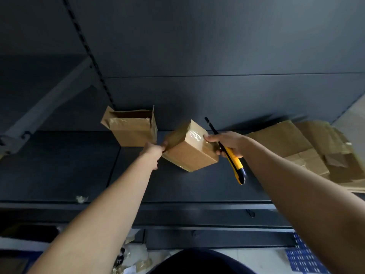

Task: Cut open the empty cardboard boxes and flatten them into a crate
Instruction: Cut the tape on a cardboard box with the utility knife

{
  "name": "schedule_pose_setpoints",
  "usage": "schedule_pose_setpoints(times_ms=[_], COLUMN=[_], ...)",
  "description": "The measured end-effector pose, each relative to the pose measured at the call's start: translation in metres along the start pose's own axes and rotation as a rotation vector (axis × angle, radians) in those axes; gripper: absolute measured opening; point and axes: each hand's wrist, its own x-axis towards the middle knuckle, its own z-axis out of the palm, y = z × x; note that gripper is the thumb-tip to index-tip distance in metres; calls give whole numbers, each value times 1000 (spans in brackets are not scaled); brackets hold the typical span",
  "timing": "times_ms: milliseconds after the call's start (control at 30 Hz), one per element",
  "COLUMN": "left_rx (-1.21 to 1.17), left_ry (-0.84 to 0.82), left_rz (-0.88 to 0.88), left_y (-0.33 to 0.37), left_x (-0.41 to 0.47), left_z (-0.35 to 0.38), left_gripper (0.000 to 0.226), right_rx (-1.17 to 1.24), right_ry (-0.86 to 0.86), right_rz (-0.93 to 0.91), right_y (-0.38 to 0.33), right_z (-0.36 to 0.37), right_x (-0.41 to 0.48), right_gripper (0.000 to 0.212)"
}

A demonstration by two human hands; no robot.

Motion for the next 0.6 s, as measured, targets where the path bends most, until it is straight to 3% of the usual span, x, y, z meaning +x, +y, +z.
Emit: schedule_pose_setpoints(times_ms=[33,100,167,233,300,367,433,533,600], left_rx=[94,52,-43,33,161,207,213,199,194], left_ry=[104,152,50,-118,-226,-213,-152,-131,-175], left_rz=[45,139,191,190,209,237,285,435,497], left_y=[0,8,20,28,29,22,14,7,7], left_x=[0,1,-3,-9,-10,-3,2,2,4], left_z=[5,8,8,5,4,4,5,4,3], left_gripper=[52,48,60,97,110,102,90,70,59], right_rx=[-23,-50,-105,-189,-290,-350,-418,-510,-668], right_ry=[48,118,161,178,198,275,323,199,110], right_rz=[-7,-11,-5,-8,-21,-27,-144,-348,-370], right_y=[-1,-5,-10,-14,-18,-23,-30,-38,-42], right_z=[2,8,16,24,34,40,41,37,35], right_x=[-1,-3,-4,-5,-6,-7,-8,-14,-20], right_gripper=[43,48,52,57,65,67,54,29,29])
